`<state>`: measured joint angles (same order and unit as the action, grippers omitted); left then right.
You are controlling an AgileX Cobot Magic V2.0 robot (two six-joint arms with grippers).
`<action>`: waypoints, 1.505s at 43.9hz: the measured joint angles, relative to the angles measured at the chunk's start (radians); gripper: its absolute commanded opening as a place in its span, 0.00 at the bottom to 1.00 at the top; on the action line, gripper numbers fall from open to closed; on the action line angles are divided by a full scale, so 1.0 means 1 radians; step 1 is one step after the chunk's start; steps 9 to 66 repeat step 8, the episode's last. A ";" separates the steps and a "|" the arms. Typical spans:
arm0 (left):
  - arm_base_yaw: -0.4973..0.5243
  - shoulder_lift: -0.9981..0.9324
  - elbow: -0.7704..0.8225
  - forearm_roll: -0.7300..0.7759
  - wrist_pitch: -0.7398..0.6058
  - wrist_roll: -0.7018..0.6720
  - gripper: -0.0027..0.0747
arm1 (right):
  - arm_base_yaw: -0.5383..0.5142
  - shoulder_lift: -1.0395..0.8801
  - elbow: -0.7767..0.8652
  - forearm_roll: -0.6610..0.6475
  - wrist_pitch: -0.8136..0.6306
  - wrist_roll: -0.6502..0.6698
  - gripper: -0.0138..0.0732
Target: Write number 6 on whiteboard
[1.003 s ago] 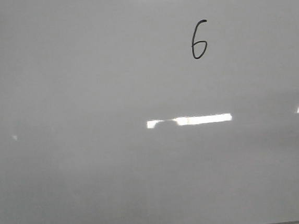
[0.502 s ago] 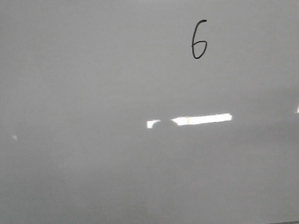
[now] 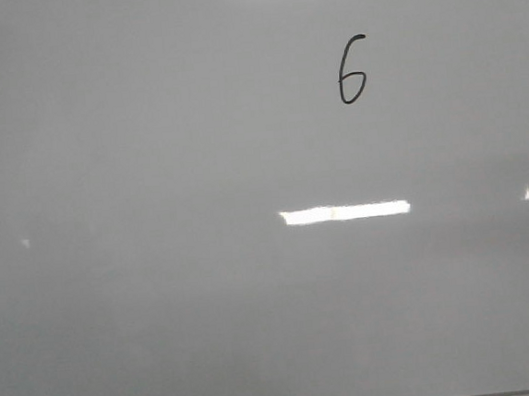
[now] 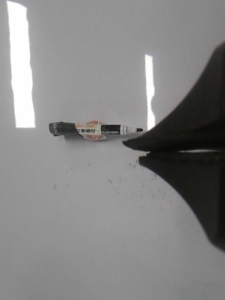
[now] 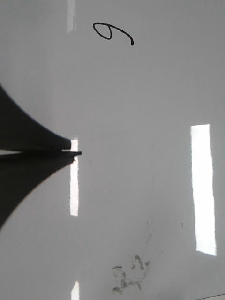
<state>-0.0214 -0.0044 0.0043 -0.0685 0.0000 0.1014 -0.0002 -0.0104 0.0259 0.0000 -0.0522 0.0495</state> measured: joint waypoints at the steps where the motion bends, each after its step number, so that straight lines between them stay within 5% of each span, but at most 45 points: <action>1: 0.000 0.000 0.000 0.000 0.000 0.000 0.01 | 0.000 0.000 0.000 0.000 0.000 0.000 0.02; 66: 0.000 0.000 0.000 0.000 0.000 0.000 0.01 | 0.000 0.000 0.000 0.000 -0.002 0.000 0.02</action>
